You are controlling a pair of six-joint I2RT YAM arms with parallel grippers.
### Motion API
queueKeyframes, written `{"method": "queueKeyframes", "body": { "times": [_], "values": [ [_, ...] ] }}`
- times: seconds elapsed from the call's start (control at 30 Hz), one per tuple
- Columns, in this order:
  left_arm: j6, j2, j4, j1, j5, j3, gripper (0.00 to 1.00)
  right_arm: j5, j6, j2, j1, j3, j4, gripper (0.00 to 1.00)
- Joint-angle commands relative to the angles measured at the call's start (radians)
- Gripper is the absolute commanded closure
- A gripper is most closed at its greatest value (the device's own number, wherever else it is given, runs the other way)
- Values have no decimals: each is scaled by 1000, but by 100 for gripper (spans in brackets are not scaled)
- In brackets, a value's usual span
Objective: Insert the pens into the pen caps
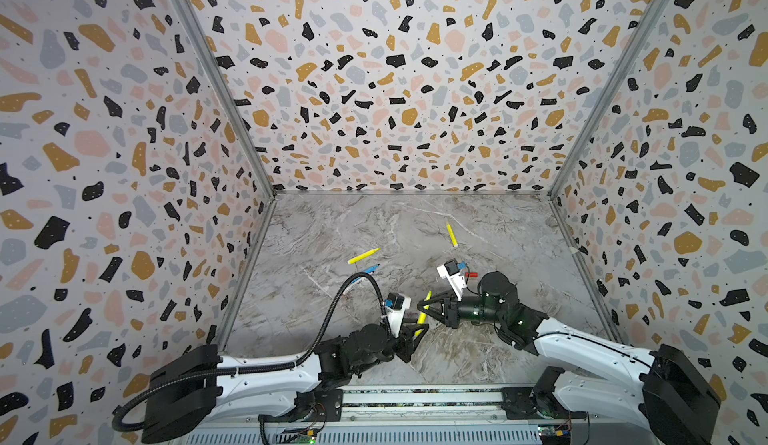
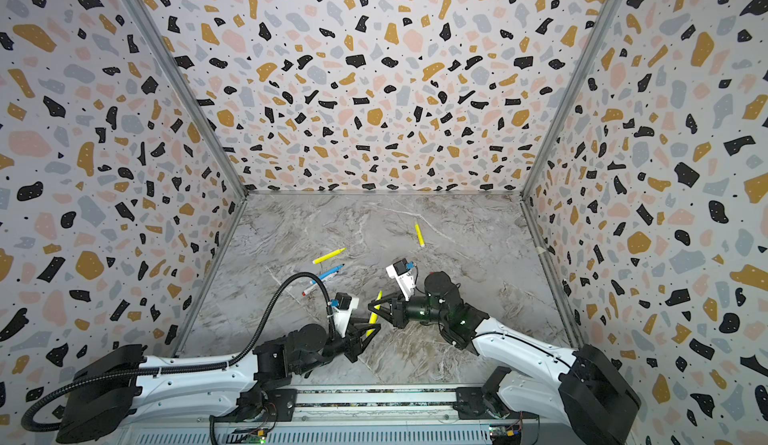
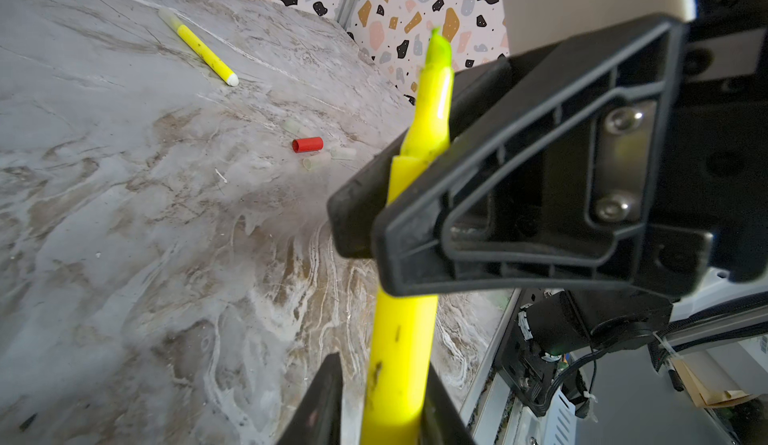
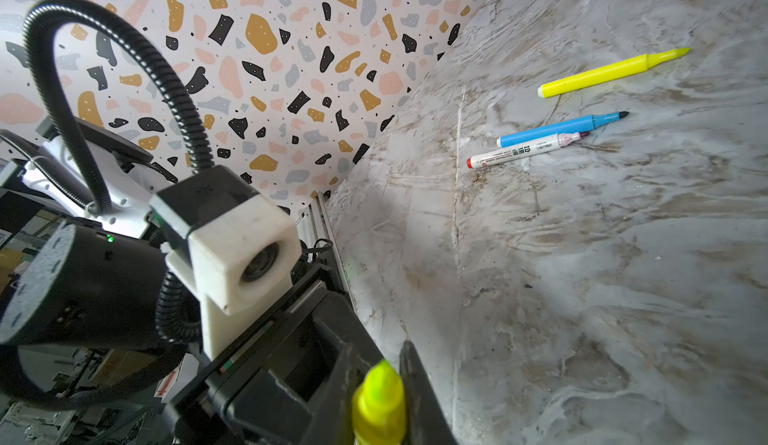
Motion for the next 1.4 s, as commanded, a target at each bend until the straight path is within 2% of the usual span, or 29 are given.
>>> {"method": "queueKeyframes", "body": {
  "times": [0.0, 0.23, 0.53, 0.77, 0.83, 0.87, 1.0, 1.03, 1.2, 1.37],
  "values": [
    [1, 0, 25, -5, -11, 45, 75, -12, -17, 0, 8, 0, 17, 90],
    [0, -10, 7, -5, -29, 47, 82, -9, -25, 5, 13, -3, 16, 90],
    [-12, -22, -22, -5, -77, 45, 96, 5, -36, 1, 24, -6, 4, 89],
    [-22, -32, -29, -5, -87, 47, 98, 13, -44, -27, 35, -17, 8, 88],
    [-20, -31, -25, -5, -84, 51, 99, 15, -44, -32, 37, -20, 8, 85],
    [-20, -32, -21, -5, -83, 49, 100, 17, -45, -38, 37, -22, 8, 81],
    [-20, -37, -6, -5, -93, 31, 100, 79, -45, -90, 37, -23, -32, 42],
    [-22, -39, -1, -4, -96, 23, 100, 104, -46, -106, 35, -22, -50, 37],
    [-40, -65, 33, -4, -100, -39, 100, 211, -57, -191, -33, 9, -242, 33],
    [-41, -98, -2, -5, -115, -81, 100, 249, -53, -216, -215, 29, -433, 34]
  ]
}}
